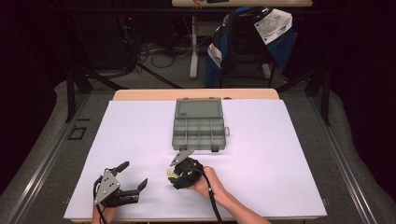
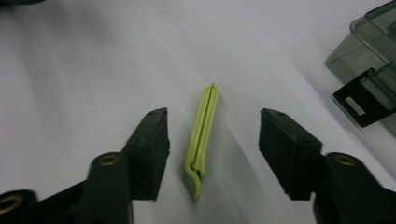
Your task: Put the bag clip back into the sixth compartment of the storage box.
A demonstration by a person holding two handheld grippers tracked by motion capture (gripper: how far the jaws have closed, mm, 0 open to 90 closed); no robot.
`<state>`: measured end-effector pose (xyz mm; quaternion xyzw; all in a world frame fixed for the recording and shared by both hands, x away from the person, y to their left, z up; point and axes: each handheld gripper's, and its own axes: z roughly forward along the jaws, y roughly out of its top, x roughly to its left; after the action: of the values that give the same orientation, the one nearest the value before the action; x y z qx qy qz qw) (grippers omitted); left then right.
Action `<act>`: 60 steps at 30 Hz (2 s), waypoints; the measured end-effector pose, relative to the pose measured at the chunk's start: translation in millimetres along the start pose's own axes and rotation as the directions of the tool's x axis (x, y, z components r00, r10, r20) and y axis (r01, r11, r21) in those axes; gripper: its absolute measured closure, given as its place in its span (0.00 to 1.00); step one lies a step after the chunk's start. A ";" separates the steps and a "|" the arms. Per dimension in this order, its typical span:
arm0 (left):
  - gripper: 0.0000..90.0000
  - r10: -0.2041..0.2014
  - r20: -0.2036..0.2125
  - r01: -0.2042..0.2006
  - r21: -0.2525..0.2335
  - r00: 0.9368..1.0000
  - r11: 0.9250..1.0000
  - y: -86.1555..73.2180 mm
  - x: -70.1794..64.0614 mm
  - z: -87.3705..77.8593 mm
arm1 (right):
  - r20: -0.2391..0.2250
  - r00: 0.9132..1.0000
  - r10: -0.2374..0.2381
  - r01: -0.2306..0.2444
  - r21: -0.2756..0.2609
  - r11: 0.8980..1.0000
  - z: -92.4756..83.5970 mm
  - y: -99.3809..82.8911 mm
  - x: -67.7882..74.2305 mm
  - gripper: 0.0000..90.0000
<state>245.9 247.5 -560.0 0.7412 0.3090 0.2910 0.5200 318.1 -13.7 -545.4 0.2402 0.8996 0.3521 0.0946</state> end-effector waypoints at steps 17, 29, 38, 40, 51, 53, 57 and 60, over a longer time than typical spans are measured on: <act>0.12 0.012 0.013 -0.012 -0.001 1.000 1.000 1.3 -1.3 0.8 | -0.007 0.999 0.047 -0.047 0.023 0.999 6.5 -0.6 4.6 0.87; 0.12 0.014 0.025 -0.014 -0.002 1.000 1.000 2.0 -2.1 0.8 | -0.004 0.998 0.063 -0.063 -0.017 0.998 -1.8 -4.0 -1.4 0.89; 0.12 0.013 0.029 -0.013 -0.002 1.000 1.000 2.0 -2.2 1.1 | 0.016 0.996 0.088 -0.087 -0.050 0.995 -22.6 -12.9 -11.5 0.89; 0.12 0.013 0.028 -0.013 -0.002 1.000 1.000 2.0 -2.3 1.3 | 0.020 0.996 0.090 -0.089 -0.052 0.995 -26.9 -15.5 -13.5 0.89; 0.12 0.015 0.026 -0.015 0.000 1.000 1.000 1.9 -2.1 1.1 | 0.030 0.995 0.095 -0.093 -0.063 0.994 -39.8 -21.0 -16.3 0.89; 0.12 0.017 0.028 -0.017 0.001 0.999 1.000 2.0 -2.0 1.2 | 0.034 0.995 0.096 -0.094 -0.067 0.993 -41.6 -22.3 -17.3 0.89; 0.12 0.017 0.027 -0.018 0.002 0.999 1.000 1.9 -2.0 1.3 | 0.040 0.994 0.097 -0.094 -0.068 0.993 -44.4 -25.4 -18.3 0.89; 0.12 0.018 0.028 -0.018 0.002 0.999 1.000 2.0 -2.0 1.1 | 0.044 0.994 0.102 -0.099 -0.066 0.993 -46.1 -27.2 -19.2 0.89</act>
<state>245.7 244.8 -558.6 0.7485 0.2955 0.2851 0.5207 309.2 -67.7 -530.0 0.2901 0.8723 0.3793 0.1056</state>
